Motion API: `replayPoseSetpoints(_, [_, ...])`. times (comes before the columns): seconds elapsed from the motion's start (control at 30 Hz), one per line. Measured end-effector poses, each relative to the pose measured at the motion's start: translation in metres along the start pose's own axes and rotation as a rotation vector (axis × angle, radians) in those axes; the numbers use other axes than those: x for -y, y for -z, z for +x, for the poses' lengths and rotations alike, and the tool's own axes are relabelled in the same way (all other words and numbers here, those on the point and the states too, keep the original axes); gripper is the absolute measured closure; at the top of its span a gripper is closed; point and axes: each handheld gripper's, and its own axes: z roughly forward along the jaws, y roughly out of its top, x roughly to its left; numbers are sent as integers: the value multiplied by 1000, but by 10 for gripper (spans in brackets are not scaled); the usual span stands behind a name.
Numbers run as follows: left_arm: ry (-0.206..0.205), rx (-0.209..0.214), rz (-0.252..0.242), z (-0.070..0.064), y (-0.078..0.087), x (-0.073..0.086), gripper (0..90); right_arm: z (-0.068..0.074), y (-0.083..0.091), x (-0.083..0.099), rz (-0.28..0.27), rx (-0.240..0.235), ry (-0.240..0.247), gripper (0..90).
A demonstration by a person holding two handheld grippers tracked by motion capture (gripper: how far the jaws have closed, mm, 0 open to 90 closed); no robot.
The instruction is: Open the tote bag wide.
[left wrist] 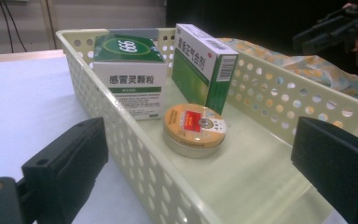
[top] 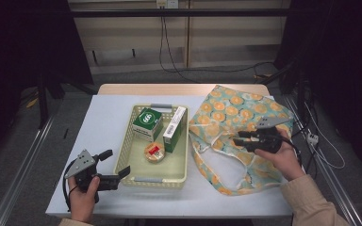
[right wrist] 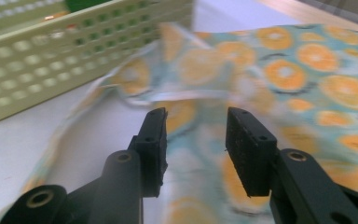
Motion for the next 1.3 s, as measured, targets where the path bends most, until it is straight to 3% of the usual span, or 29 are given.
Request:
replayPoseSetpoints(0.1, [2,-2,1,0,0,0,37,20,-11,11,17,-61,27,647])
replayPoseSetpoints(0.2, [4,-3,-2,0,0,0,37,33,-24,17,90,-17,114,643])
replayPoseSetpoints(0.33, [-6,4,3,-1,-1,-1,37,29,-36,24,118,21,132,637])
replayPoseSetpoints(0.57, [-4,7,5,0,-1,0,37,18,-47,33,165,9,93,683])
replayPoseSetpoints(0.77, [-5,11,3,-1,-2,0,37,9,-47,35,145,-8,32,867])
replayPoseSetpoints(1.03, [-3,13,6,-1,-3,0,37,9,-46,34,162,-17,15,900])
replayPoseSetpoints(1.13, [-6,15,3,-1,-3,-1,37,9,-44,34,171,-70,-23,900])
replayPoseSetpoints(1.3, [-6,15,4,-1,-3,-1,37,20,-38,32,167,-135,-18,900])
